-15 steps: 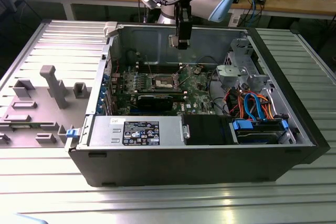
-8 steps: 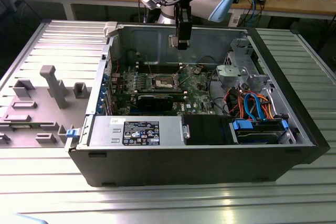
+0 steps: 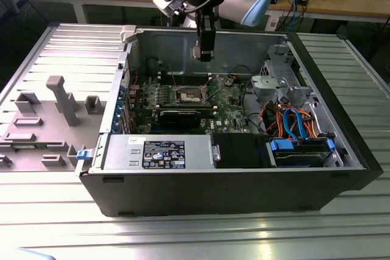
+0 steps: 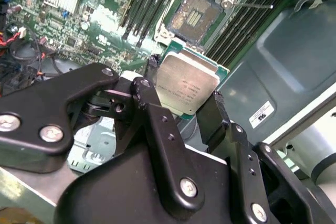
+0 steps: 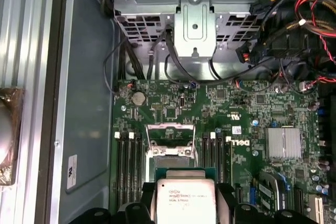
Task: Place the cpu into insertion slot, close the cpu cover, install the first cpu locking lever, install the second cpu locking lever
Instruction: 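Place the cpu into insertion slot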
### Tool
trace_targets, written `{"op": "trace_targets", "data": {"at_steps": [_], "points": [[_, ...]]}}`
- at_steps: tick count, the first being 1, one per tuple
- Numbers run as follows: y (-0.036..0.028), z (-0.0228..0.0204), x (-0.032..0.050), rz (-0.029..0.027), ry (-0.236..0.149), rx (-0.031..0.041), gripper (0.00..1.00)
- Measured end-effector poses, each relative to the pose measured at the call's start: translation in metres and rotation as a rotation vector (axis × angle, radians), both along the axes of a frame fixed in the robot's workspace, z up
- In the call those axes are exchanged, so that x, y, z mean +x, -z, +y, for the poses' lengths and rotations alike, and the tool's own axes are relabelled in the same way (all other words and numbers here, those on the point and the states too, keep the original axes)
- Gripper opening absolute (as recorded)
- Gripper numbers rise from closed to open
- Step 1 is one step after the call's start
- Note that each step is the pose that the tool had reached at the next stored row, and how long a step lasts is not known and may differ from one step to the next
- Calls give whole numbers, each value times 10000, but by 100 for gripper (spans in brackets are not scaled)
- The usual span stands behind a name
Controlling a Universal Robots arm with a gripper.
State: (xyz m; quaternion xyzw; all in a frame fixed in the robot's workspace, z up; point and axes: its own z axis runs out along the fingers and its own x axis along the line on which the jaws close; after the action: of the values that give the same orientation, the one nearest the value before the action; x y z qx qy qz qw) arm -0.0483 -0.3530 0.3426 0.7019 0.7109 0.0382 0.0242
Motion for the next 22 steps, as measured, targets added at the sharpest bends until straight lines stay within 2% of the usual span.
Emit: {"op": "trace_targets", "data": {"at_steps": [5,9,22], "points": [[70,12,-30,-1,0,0,55],[162,25,-42,-1,-2,1,55],[165,25,-43,0,0,0,55]]}}
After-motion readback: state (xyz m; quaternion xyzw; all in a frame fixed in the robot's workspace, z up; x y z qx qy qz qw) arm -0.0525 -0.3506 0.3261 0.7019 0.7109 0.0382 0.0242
